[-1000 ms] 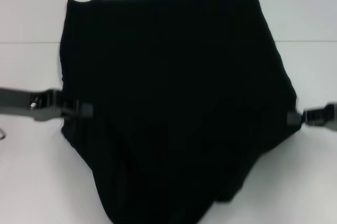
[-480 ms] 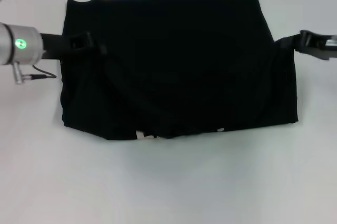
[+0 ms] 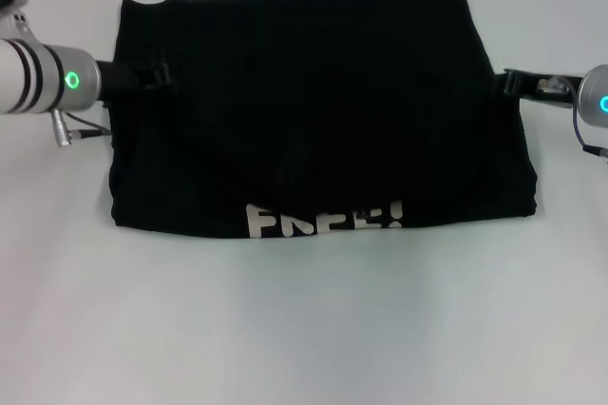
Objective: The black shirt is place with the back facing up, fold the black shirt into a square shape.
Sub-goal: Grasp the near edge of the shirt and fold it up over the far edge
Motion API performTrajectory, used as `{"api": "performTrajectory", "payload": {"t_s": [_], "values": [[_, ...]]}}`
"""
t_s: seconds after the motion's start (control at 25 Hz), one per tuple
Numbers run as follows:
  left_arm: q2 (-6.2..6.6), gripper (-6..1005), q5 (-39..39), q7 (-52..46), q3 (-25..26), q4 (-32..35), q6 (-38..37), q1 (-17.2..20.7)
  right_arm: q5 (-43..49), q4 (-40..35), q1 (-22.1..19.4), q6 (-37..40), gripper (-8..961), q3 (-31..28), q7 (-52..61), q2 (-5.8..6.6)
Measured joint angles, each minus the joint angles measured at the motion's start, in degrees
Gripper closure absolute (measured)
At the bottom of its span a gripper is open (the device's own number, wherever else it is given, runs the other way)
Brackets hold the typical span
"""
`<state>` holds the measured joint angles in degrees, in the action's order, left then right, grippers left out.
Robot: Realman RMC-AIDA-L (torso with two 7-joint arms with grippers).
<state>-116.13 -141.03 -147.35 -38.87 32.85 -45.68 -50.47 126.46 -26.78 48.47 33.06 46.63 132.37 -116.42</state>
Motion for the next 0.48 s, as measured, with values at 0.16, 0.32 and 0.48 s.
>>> {"api": "performTrajectory", "payload": {"t_s": [0.16,0.32,0.48], "values": [[0.12,1000,-0.03,-0.96,-0.12,2.21,1.38,0.13,-0.17,-0.38,0.68,-0.49,848,-0.03,0.41,0.62],[0.16,1000,-0.61,-1.09,-0.2,2.39,4.2,-0.68,-0.12,-0.15,2.06,-3.17,843,0.0,0.35,1.0],[-0.41,1000,-2.23,-1.1,-1.95,1.88,7.75,-1.44,-0.01,0.38,3.81,-6.5,837,0.61,-0.02,0.81]]}}
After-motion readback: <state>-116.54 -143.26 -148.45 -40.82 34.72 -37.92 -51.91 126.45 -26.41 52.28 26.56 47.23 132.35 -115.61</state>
